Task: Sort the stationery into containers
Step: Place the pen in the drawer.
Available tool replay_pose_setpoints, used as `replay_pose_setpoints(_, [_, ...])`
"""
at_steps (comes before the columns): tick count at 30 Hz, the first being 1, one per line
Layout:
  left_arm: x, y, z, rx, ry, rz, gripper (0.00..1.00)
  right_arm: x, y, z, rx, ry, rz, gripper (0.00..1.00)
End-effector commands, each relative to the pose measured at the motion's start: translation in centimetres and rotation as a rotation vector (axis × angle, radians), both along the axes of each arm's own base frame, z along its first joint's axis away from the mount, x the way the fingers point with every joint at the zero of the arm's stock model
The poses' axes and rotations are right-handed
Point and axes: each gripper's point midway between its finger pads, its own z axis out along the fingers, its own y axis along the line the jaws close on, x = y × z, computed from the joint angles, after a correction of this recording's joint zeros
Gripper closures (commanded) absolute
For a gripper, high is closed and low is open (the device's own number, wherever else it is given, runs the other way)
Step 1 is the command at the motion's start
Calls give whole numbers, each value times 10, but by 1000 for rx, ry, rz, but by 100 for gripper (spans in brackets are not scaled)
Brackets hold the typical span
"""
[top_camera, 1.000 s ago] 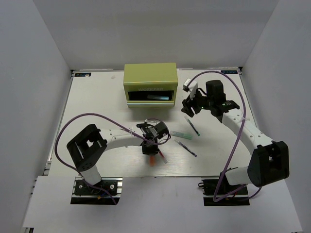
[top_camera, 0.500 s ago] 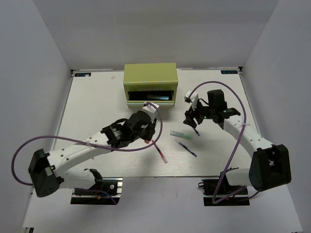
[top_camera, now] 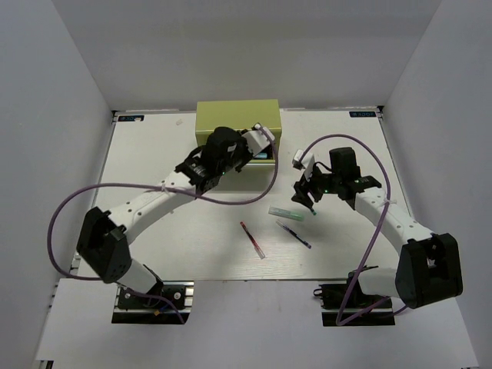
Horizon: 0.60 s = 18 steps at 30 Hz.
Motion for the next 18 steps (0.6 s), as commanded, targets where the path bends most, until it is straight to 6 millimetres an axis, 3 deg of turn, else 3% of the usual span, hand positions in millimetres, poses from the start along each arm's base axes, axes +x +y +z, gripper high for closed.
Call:
replay_pose_setpoints(1, [28,-8,29,60,-102,-144,100,-1,2,11,27,-52,24,33])
replay_pose_setpoints(6, [61,-3,24,112,-84,-188,100,-3,0,9,26,-54,17,33])
replay_pose_setpoints(8, [68,-3,8,153,-61,-208,100,-5,0,7,23,-53,18,33])
replay_pose_setpoints(9, [74,-1,10,159,-70,-202,100,-5,0,6,22,-52,17,33])
replay_pose_setpoints(18, [78,-3,-19,191,-25,-235,97,-1,0,5,21,-50,9,33])
